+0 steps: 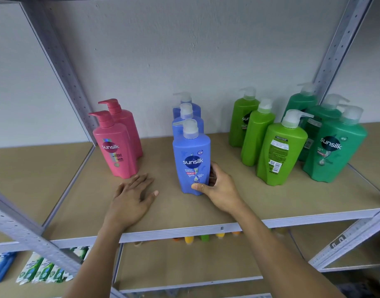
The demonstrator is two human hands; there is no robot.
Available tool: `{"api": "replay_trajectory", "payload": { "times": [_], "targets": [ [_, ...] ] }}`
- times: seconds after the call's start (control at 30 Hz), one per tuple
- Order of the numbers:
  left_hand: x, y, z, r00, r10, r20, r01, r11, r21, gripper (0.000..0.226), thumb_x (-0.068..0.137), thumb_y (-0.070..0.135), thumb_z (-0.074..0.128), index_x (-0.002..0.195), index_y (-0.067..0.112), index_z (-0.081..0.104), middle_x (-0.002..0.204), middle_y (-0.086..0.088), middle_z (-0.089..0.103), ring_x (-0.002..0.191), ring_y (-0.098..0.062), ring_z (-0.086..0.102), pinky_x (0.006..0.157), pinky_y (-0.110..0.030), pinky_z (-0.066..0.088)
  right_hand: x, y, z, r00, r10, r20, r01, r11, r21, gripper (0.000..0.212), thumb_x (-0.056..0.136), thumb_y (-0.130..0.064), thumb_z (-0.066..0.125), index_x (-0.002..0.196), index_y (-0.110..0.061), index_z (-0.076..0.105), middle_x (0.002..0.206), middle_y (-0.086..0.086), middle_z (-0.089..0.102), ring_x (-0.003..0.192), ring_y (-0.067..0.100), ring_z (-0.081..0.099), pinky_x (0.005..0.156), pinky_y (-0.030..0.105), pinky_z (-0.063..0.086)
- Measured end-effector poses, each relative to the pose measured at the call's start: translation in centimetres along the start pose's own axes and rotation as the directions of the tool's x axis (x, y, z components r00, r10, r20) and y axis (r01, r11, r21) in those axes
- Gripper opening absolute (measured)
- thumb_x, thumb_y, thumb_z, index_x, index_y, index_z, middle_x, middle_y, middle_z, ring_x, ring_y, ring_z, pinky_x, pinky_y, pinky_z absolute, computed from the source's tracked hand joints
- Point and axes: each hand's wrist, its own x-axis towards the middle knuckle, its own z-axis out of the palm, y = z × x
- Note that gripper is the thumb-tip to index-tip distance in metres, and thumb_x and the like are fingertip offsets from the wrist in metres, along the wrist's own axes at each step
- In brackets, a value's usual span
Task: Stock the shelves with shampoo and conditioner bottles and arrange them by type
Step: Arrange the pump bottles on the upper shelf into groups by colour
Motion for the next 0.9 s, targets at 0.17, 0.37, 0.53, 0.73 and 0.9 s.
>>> {"api": "replay_trajectory", "payload": {
  "times": [0.17,0.37,0.53,0.73,0.9],
  "targets": [
    [-0.02,0.01,0.01,1.0,0.009,-0.006,-0.009,1.0,-0.002,0.08,0.082,0.08,0.021,0.149,0.042,0.042,0.16,0.022,0.03,0.15,0.002,0.015,0.125,-0.038,0.01,0.27,0.01,0.28,1.0,-0.002,0.009,0.002,1.0,-0.001,0.072,0.072,-0.02,0.092,0.132,-0.032,0.055,0.115,-0.014,0.073,0.104,0.005,0.07,0.096,0.037,0.057],
    [-0.07,-0.04,0.04,1.0,0.011,-0.015,-0.01,1.0,0.007,0.079,0.082,0.08,0.02,0.148,0.043,0.043,0.16,0.023,0.03,0.15,0.002,0.015,0.125,-0.039,0.011,0.14,0.12,0.56,1.0,-0.017,-0.006,0.017,1.0,-0.018,0.074,0.07,-0.027,0.092,0.133,-0.03,0.054,0.114,-0.015,0.074,0.104,0.006,0.07,0.095,0.038,0.057],
    [0.01,-0.02,0.08,1.0,0.011,-0.015,-0.011,1.0,0.006,0.079,0.082,0.08,0.02,0.149,0.043,0.042,0.16,0.023,0.03,0.15,0.003,0.015,0.124,-0.037,0.01,0.04,0.08,0.55,1.0,-0.019,-0.005,0.019,1.0,-0.024,0.074,0.071,-0.027,0.091,0.135,-0.029,0.054,0.115,-0.016,0.073,0.106,0.005,0.07,0.096,0.038,0.057],
    [-0.06,-0.06,0.04,1.0,0.008,-0.002,-0.008,1.0,0.009,0.076,0.085,0.079,0.022,0.149,0.043,0.041,0.16,0.024,0.028,0.15,0.003,0.014,0.124,-0.037,0.01,-0.14,0.05,0.55,1.0,-0.021,0.0,0.021,0.999,-0.034,0.071,0.074,-0.026,0.089,0.135,-0.032,0.053,0.117,-0.017,0.072,0.108,0.005,0.069,0.097,0.037,0.056],
    [-0.25,0.14,-0.14,1.0,0.001,0.004,-0.001,1.0,0.007,0.06,0.095,0.067,0.036,0.15,0.043,0.041,0.161,0.023,0.028,0.151,0.003,0.013,0.124,-0.036,0.008,-0.17,-0.01,0.51,1.0,-0.025,-0.004,0.025,0.999,-0.032,0.069,0.076,-0.02,0.089,0.135,-0.028,0.054,0.116,-0.016,0.072,0.107,0.003,0.069,0.097,0.035,0.056]
  ]
}}
